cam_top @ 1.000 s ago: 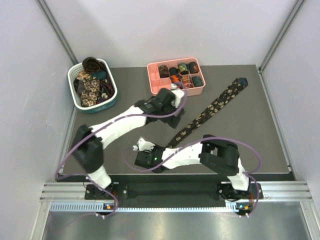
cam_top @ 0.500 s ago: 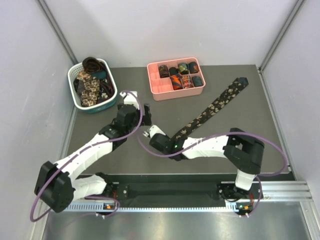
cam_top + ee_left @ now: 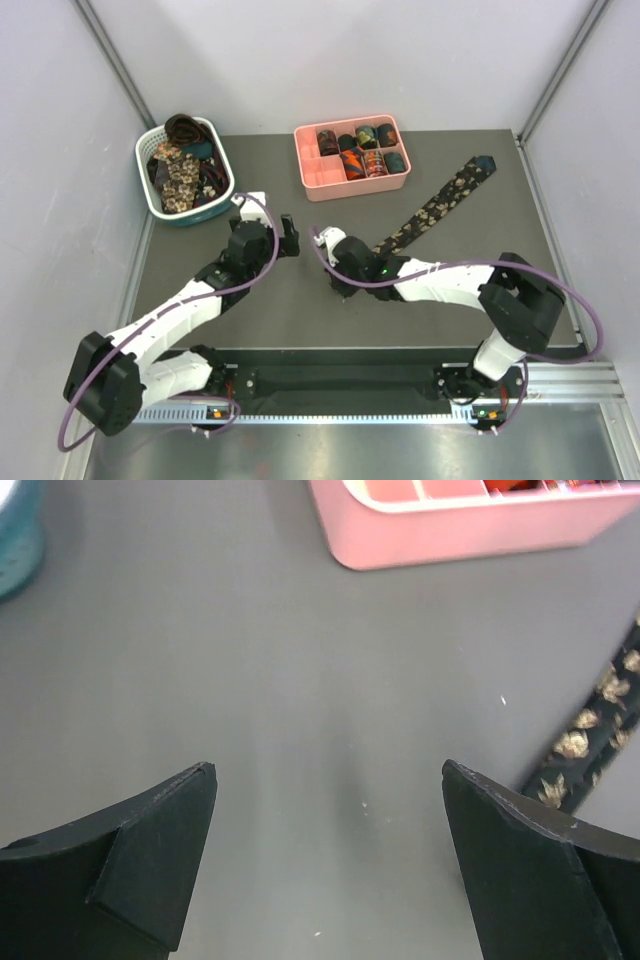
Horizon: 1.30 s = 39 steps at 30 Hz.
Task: Roll the ties
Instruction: Roll the tie
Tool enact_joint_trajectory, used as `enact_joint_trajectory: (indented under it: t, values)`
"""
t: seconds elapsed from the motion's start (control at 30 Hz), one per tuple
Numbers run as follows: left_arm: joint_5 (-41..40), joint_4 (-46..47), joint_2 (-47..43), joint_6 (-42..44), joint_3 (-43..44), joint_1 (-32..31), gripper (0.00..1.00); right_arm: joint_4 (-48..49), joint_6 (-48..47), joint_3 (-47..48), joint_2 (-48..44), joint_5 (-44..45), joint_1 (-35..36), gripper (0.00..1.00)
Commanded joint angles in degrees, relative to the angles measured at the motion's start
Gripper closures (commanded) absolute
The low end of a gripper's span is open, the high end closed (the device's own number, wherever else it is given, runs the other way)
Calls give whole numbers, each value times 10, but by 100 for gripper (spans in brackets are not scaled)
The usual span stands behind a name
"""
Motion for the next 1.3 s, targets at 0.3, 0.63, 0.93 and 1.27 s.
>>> enact_joint_trajectory:
  t: [0.3,0.63,0.93,1.27]
  values:
    - [204,172,44,128,-46,-48,12,136,73,-56,-18,-352,-148,100]
    - [243,244,106,199,-65,-72,13,193,104,-56,53,-546,-238,100]
    - [301,235,169,287,-44,-105,18,216,107,-42,106,-610,-272,100]
    - [313,234,226,320,-25,-128,18,211,100,-25,143,-635,-295,100]
